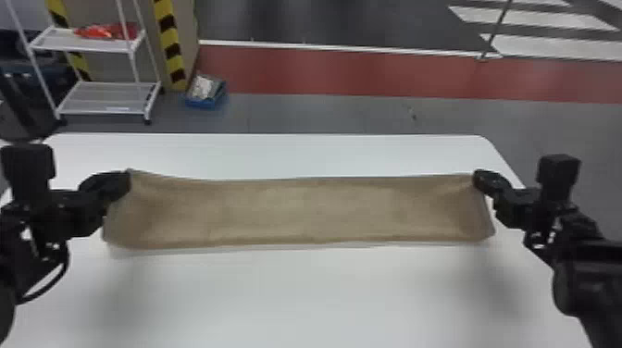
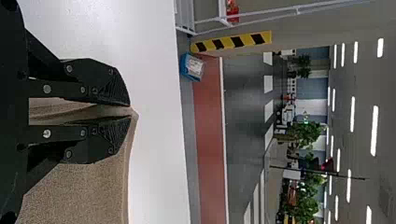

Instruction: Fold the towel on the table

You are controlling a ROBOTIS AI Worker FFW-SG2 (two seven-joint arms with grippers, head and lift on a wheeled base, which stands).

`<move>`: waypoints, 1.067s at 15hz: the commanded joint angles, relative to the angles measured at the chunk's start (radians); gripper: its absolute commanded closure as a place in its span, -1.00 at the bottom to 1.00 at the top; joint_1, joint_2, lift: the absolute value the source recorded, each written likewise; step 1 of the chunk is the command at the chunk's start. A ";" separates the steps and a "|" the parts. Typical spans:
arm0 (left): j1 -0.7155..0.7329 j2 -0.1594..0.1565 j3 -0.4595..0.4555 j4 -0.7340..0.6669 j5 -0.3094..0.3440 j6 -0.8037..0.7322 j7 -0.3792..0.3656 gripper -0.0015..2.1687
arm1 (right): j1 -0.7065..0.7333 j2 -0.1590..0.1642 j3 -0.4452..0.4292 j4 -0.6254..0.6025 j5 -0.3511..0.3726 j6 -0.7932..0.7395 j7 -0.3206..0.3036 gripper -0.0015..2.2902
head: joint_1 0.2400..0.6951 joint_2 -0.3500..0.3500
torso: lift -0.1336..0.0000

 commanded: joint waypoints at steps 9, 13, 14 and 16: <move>-0.005 0.010 -0.029 0.063 -0.087 -0.162 0.052 -0.97 | 0.006 -0.005 0.005 0.001 0.002 0.006 -0.007 -0.71 | 1.00 -0.31 | -0.91; 0.018 0.010 0.020 0.048 -0.027 -0.202 0.059 -0.97 | 0.012 -0.016 -0.005 -0.004 -0.005 0.006 -0.007 -0.91 | 1.00 -0.27 | -0.91; 0.026 0.009 0.043 0.034 0.008 -0.199 0.058 -0.97 | 0.015 -0.022 -0.006 -0.014 -0.012 0.031 -0.004 -0.90 | 1.00 -0.27 | -0.91; 0.036 0.007 0.074 0.030 0.073 -0.150 0.036 -0.95 | 0.015 -0.046 -0.009 -0.045 -0.017 0.101 0.057 -0.89 | 1.00 -0.26 | -0.91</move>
